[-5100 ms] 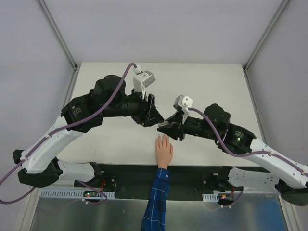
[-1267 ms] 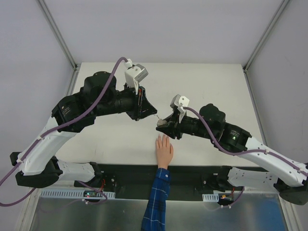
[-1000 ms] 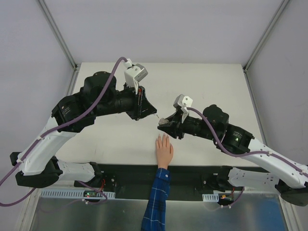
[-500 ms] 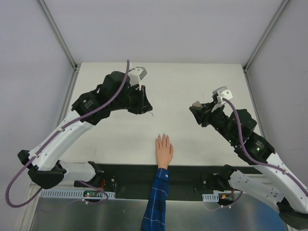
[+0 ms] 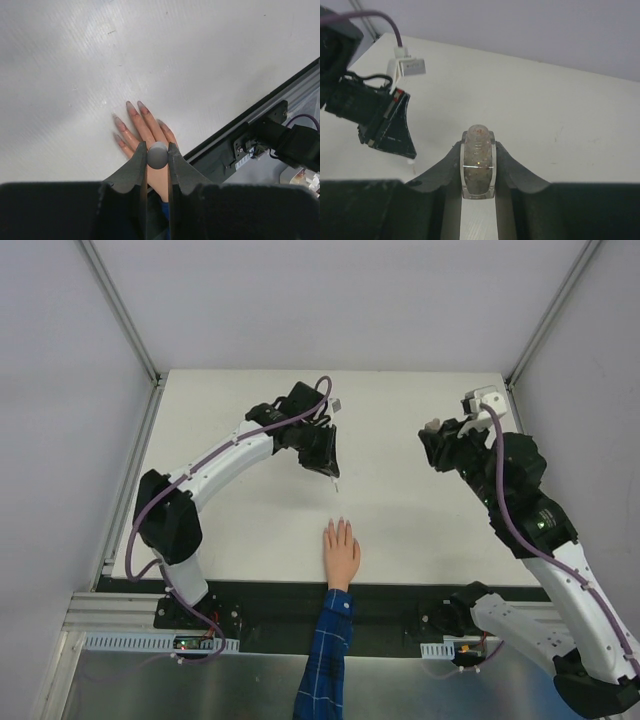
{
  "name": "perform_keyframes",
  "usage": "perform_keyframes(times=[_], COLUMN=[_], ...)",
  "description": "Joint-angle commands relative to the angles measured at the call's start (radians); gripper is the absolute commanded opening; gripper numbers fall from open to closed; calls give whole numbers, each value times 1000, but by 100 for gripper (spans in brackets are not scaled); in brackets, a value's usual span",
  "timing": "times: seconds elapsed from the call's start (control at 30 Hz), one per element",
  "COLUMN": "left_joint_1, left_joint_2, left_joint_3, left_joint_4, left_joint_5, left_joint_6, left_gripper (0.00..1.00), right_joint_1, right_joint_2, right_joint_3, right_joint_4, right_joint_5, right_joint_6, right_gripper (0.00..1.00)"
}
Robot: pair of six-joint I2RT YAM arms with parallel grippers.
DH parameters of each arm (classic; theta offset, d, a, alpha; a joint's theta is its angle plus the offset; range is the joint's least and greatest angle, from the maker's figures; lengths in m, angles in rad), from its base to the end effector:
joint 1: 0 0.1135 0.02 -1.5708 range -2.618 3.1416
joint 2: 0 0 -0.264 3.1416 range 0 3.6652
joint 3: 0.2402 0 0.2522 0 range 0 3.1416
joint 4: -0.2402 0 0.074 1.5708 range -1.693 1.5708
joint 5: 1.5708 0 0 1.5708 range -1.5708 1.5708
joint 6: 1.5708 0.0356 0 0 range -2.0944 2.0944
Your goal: Paint the nails
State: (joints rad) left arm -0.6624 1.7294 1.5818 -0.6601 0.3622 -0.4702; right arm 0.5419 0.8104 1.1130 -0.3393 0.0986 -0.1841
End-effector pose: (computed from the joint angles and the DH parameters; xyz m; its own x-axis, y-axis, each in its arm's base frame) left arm 0.2974 -0.2479 0.3200 -0.8561 0.1304 -0.5001 0.4267 0.7244 -0.5414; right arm 0.1418 0.0812 0.4310 0.0476 -0.1840 -0.9818 -0.4275 0.8846 -0.1865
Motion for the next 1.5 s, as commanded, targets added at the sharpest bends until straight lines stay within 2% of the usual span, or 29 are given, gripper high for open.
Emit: perform_keyframes(times=[0.0,0.17,0.3,0.5,0.73,1.1,1.47], left_joint_1=[14,14,7,-19,-39,-65,-82], left_joint_2=[45,99,121,163,239,282,288], left_joint_3=[56,27,6,26,49,58,30], left_joint_4=[-1,-4,-9,-6,-7,-6,-9], left_joint_5=[76,51,-11,-117,-131,-203,-200], left_joint_6=[-26,-136,-212,-231,-262,-275,-294], left_gripper=[0,0,0,0,0,0,0], right_joint_1=[-7,-7,-7,-7,-19,-40,-39], right_joint_2=[15,53,73,98,134,153,151], right_joint_3=[134,217,240,254,271,251,234], right_joint_4=[17,-101,-127,-139,-162,-167,-167], right_joint_5=[194,228,216,217,201,173,185], right_joint_6=[-34,-22,-9,-58,-77,-58,-57], right_gripper=[0,0,0,0,0,0,1])
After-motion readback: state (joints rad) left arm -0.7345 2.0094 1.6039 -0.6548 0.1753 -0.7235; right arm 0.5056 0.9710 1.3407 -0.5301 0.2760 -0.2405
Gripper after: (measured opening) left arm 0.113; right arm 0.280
